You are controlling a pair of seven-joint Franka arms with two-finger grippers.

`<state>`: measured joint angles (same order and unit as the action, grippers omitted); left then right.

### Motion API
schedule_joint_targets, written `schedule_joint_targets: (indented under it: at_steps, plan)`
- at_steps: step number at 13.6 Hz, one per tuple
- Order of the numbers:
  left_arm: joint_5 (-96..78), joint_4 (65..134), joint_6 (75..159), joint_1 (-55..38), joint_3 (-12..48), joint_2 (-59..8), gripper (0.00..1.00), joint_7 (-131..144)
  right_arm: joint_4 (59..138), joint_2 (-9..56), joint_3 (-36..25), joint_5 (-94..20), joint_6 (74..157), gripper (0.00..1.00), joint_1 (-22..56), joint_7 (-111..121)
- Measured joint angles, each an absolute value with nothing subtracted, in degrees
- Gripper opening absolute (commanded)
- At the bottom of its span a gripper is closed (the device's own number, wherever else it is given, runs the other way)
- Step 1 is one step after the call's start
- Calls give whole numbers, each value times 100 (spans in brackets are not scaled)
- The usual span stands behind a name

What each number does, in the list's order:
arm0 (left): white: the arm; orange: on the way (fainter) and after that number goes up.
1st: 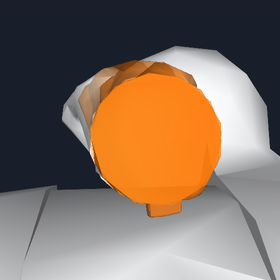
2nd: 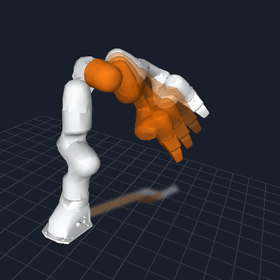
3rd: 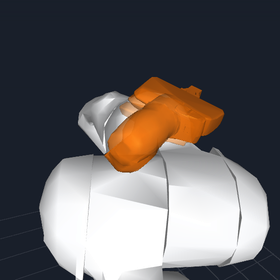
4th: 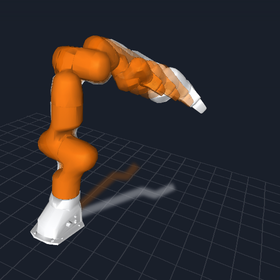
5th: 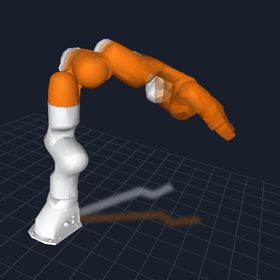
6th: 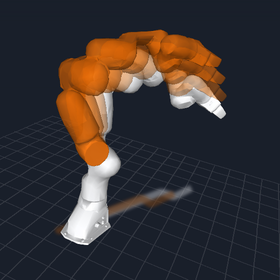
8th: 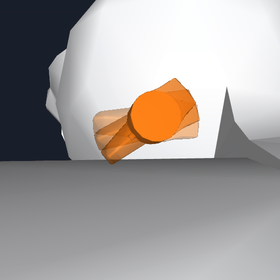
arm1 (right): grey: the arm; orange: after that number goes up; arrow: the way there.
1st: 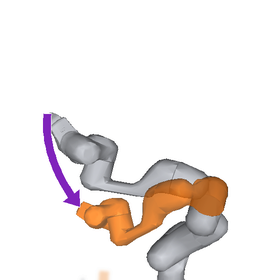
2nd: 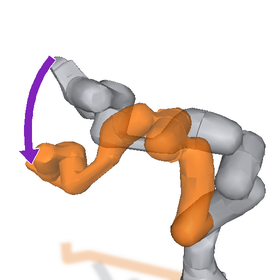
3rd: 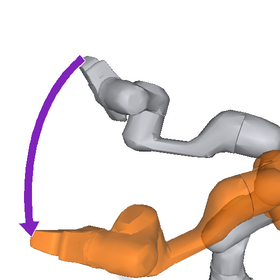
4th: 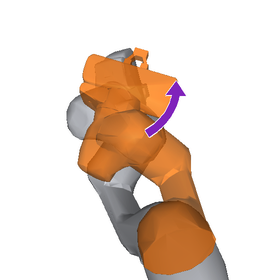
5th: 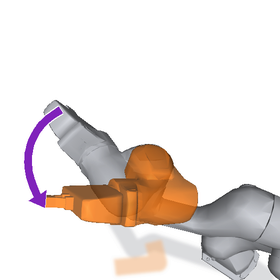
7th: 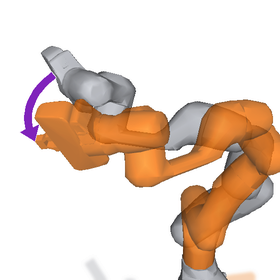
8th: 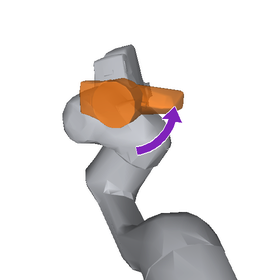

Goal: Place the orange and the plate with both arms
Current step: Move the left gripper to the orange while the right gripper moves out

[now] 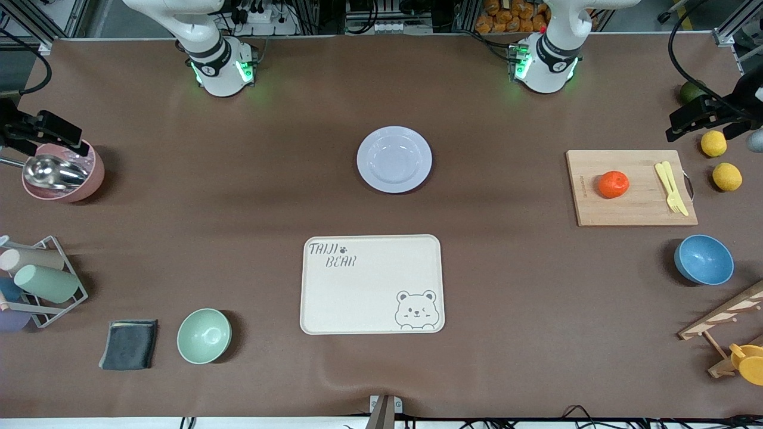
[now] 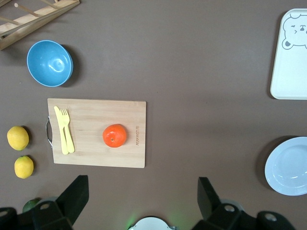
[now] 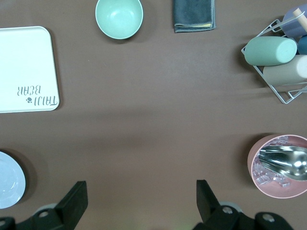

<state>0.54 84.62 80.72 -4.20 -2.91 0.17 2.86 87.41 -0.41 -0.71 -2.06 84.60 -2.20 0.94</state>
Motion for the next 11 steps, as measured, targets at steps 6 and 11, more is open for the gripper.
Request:
schedule_joint_targets:
  at_steps: [6,11]
  plan:
    - [54,8485,8072,-398,-352,-19,100,283,8741,-41,-71,-206,8438,100,-221,94]
    - [54,8957,8589,-92,-446,-475,100,11,8743,-36,-72,-206,8437,100,-225,95]
